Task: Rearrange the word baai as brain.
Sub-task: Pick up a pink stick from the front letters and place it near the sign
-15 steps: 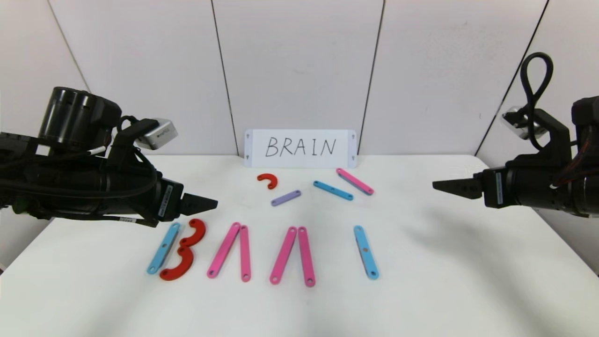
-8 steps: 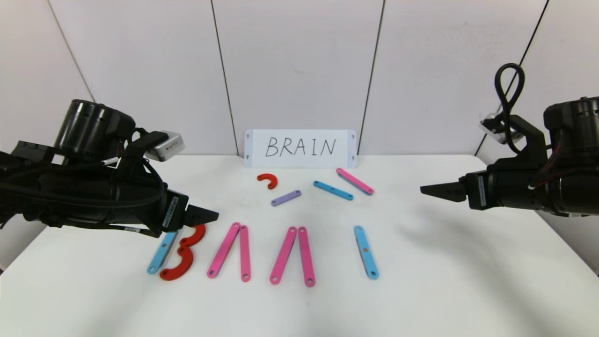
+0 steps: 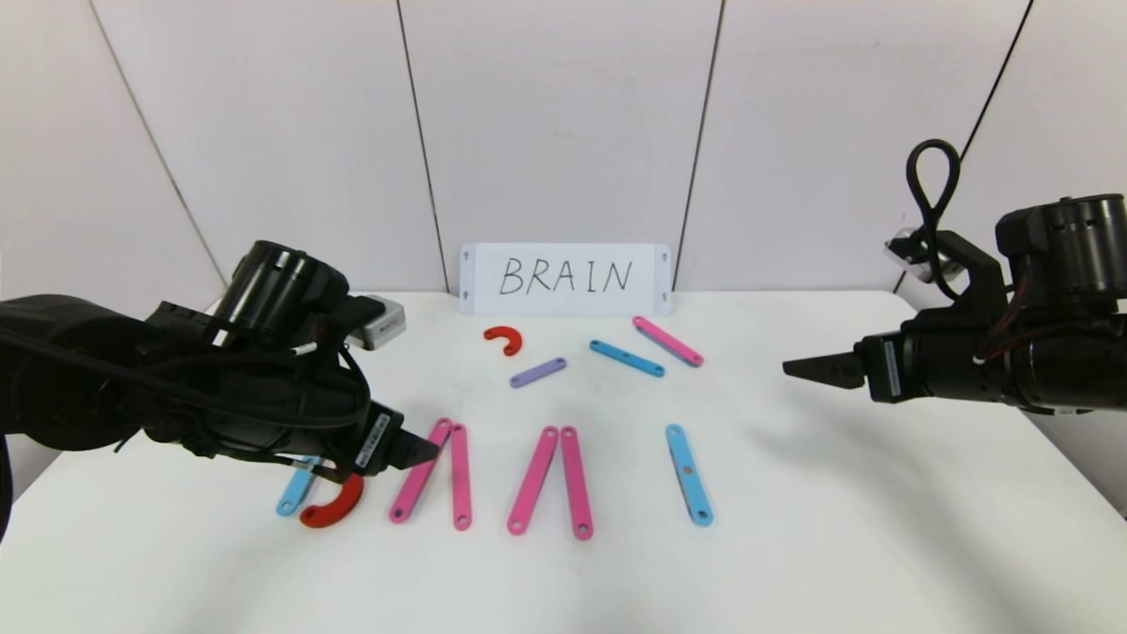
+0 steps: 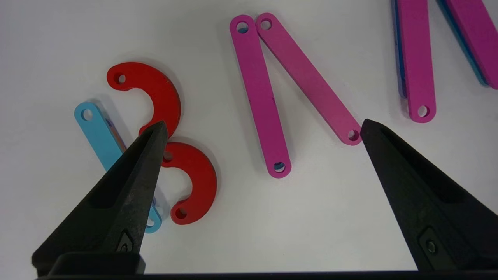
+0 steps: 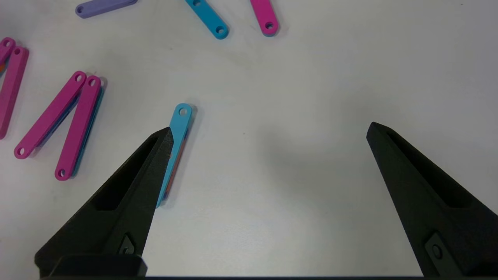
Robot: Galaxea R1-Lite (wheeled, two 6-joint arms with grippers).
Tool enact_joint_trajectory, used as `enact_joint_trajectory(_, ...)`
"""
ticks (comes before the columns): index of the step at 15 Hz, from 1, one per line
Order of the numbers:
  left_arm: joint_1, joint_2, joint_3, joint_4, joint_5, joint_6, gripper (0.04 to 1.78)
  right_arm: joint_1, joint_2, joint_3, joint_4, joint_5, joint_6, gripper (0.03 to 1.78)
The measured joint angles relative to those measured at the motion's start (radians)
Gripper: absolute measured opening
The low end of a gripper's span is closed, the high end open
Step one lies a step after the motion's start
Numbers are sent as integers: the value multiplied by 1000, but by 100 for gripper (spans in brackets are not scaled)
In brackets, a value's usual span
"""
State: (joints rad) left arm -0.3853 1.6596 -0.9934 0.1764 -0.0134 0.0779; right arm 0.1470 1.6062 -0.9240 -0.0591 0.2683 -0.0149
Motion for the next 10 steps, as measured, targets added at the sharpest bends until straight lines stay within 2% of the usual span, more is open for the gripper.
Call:
enact_joint_trajectory(6,-21,62,-2,0,81,-17,173,0,0,2,-1,-1,0,174)
enact_joint_trajectory(10,-21,96,0,-1,83,-20,173,0,1,18,-71,-2,2,174)
